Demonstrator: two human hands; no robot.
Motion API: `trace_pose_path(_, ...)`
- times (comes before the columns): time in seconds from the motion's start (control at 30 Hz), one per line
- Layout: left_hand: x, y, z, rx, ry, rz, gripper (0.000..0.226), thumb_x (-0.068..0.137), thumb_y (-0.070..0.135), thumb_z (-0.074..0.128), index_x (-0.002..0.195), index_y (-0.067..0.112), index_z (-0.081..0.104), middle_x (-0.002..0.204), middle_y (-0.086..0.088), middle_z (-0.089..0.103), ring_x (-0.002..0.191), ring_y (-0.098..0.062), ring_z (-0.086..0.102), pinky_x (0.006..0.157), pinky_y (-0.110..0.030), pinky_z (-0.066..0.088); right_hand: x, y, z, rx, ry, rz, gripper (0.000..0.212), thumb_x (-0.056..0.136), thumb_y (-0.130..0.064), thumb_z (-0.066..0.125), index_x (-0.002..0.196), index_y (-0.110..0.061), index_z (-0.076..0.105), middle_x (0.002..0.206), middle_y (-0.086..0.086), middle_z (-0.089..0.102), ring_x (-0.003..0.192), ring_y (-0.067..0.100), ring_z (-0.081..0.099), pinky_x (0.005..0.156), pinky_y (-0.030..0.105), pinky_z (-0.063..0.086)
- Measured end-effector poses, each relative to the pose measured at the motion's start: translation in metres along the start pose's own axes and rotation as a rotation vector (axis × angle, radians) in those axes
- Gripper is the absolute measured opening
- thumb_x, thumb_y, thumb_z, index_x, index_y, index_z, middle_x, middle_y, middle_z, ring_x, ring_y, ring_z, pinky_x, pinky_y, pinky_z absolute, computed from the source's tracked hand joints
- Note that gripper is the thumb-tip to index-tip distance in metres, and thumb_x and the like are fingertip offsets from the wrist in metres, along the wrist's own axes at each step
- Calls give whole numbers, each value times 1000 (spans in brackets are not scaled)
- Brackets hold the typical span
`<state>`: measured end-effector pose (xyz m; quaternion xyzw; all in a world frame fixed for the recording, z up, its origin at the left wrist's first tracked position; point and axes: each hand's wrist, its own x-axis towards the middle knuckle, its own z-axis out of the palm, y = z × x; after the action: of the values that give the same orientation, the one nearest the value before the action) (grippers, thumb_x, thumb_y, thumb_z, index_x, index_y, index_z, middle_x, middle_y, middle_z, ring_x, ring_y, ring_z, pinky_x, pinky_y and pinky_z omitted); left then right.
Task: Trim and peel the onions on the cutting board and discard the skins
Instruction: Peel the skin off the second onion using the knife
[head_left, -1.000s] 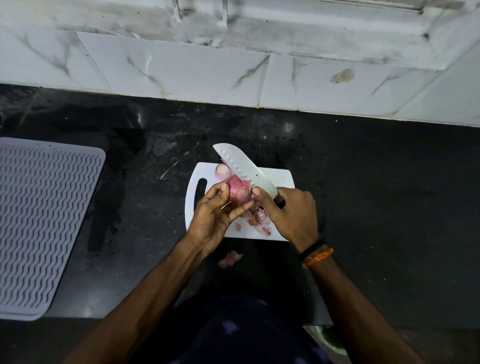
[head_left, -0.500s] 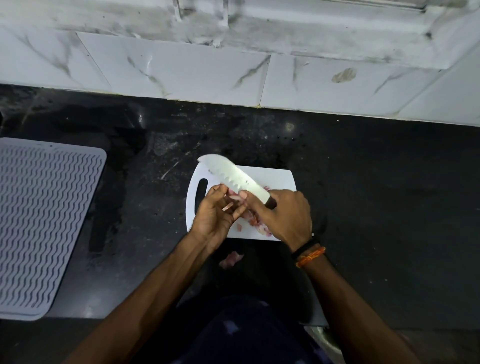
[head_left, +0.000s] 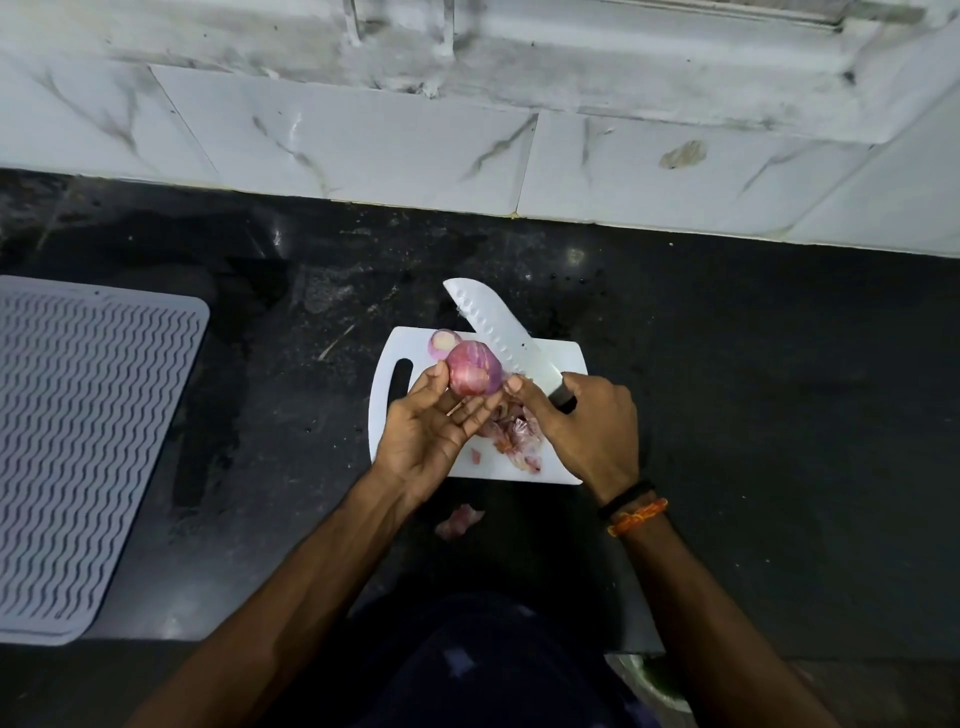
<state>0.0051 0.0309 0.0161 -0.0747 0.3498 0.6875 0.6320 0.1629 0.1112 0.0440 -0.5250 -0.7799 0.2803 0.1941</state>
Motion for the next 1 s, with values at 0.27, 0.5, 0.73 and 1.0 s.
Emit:
trace_pose_path(0.27, -5, 1, 4, 47, 3, 6, 17, 95, 20, 60, 82, 13, 69, 111, -21, 69, 105, -32, 68, 98, -44, 53, 1, -3, 11, -98, 14, -69, 64, 82, -78, 48, 55, -20, 52, 45, -10, 45, 43, 8, 49, 46, 22, 29)
trace_pose_path(0.5, -5, -1, 4, 86, 13, 10, 24, 96, 19, 60, 74, 15, 69, 108, -18, 69, 104, -29, 68, 105, -48, 48, 4, -10, 12, -118, 92, -24, 70, 78, -85, 45, 49, -21, 42, 42, -8, 45, 41, 7, 47, 45, 26, 38)
trace_pose_path(0.73, -1, -4, 6, 109, 77, 34, 8, 95, 15, 57, 94, 8, 63, 92, -11, 71, 95, -24, 67, 93, -41, 55, 3, -11, 10, -112, -22, -146, 67, 78, -79, 53, 43, -25, 36, 36, -11, 32, 36, 8, 39, 46, 18, 26)
trace_pose_path(1.0, 1, 0, 6, 47, 130, 28, 18, 95, 16, 60, 98, 6, 74, 95, -15, 70, 91, -25, 69, 85, -36, 58, -4, 2, 9, 107, -27, -131, 60, 76, -77, 56, 51, -22, 58, 43, -11, 49, 40, 11, 46, 42, 33, 35)
